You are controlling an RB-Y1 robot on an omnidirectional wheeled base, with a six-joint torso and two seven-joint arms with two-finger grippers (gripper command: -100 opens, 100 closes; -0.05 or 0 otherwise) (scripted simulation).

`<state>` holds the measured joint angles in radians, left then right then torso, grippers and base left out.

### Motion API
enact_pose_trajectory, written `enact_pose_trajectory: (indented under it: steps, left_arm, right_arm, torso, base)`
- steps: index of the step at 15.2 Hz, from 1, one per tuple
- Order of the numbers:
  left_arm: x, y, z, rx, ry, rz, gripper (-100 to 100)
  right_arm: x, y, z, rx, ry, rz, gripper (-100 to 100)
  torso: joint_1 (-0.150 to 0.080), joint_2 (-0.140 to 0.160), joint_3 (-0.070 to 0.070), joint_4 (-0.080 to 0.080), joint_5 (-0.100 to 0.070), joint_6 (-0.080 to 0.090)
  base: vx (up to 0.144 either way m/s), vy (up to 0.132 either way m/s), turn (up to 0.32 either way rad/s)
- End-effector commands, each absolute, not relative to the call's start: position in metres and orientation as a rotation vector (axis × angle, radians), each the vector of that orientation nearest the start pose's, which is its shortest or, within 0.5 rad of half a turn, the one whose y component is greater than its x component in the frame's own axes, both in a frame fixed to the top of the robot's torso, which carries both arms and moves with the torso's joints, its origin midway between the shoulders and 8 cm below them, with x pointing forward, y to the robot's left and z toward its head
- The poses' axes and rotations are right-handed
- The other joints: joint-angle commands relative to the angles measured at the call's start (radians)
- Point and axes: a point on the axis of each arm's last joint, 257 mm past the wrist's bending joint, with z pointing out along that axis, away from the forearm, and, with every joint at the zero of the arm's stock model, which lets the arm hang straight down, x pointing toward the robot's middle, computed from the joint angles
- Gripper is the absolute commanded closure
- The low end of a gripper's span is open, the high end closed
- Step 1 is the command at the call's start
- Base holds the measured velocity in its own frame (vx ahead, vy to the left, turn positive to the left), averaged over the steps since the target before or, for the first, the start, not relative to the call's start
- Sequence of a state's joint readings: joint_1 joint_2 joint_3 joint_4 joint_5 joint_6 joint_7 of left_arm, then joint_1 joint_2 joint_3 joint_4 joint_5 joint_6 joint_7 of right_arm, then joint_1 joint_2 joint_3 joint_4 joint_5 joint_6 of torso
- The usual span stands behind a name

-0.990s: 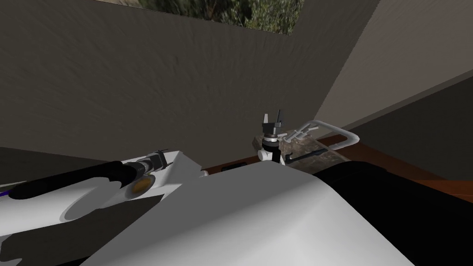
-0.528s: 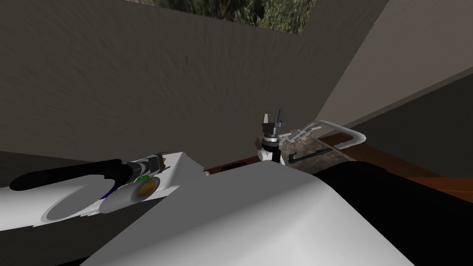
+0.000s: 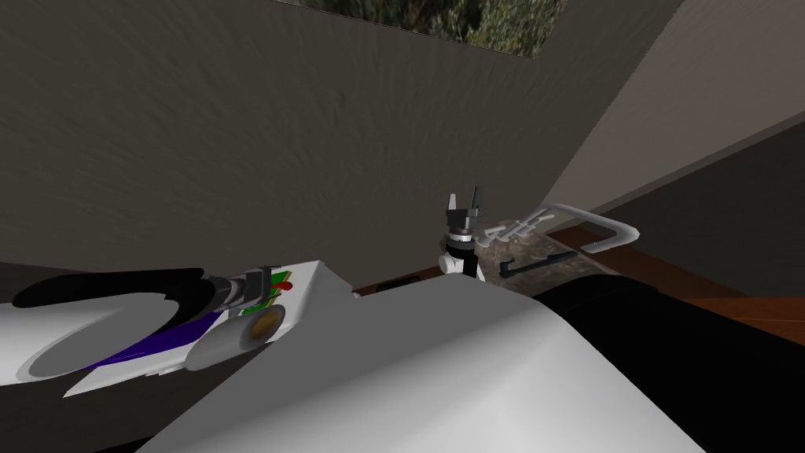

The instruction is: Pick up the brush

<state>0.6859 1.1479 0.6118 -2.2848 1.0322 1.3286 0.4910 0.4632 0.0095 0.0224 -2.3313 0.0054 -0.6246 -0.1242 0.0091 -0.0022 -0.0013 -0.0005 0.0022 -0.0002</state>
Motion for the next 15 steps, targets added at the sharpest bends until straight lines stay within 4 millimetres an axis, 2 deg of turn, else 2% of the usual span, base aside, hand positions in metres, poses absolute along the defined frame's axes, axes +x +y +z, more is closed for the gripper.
enact_pose_trajectory:
  steps: [1,8,9,10,13,14,15]
  left_arm:
    - [0.259,0.495,-0.195,-2.157,1.679,-0.233,-100]
    - [0.24,0.495,-0.192,-2.216,1.715,-0.119,-100]
    - [0.243,0.495,-0.193,-2.206,1.71,-0.139,-100]
    - [0.241,0.505,-0.202,-2.221,1.689,-0.127,-100]
    - [0.24,0.515,-0.212,-2.231,1.67,-0.119,-100]
    - [0.24,0.511,-0.209,-2.23,1.677,-0.121,-100]
    - [0.24,0.512,-0.209,-2.227,1.676,-0.121,100]
  right_arm:
    - [0.311,-0.262,0.079,0.529,0.434,1.495,0]
    - [0.311,-0.262,0.079,0.529,0.434,1.495,0]
    - [0.311,-0.262,0.079,0.529,0.434,1.495,0]
    - [0.311,-0.262,0.079,0.53,0.434,1.495,0]
    - [0.311,-0.262,0.079,0.53,0.434,1.496,0]
    - [0.311,-0.262,0.079,0.53,0.434,1.496,0]
    - [0.311,-0.262,0.079,0.53,0.434,1.496,0]
  torso:
    - [0.0,0.0,0.0,0.0,0.0,0.0]
    - [-0.002,0.001,0.001,0.0,0.0,0.0]
    - [-0.002,0.001,0.001,0.0,-0.001,0.0]
    - [-0.004,0.002,0.001,0.0,-0.001,0.0]
    - [-0.01,0.004,0.002,0.001,-0.002,0.0]
    - [-0.011,0.004,0.002,0.001,-0.002,0.0]
    - [-0.01,0.004,0.002,0.001,-0.001,0.0]
  base:
    - [0.03,0.092,-0.018]
    - [0.023,0.089,-0.016]
    - [0.013,0.049,-0.009]
    - [-0.002,0.005,-0.096]
    - [-0.02,-0.033,-0.124]
    - [-0.014,-0.018,-0.026]
    - [-0.005,-0.005,0.002]
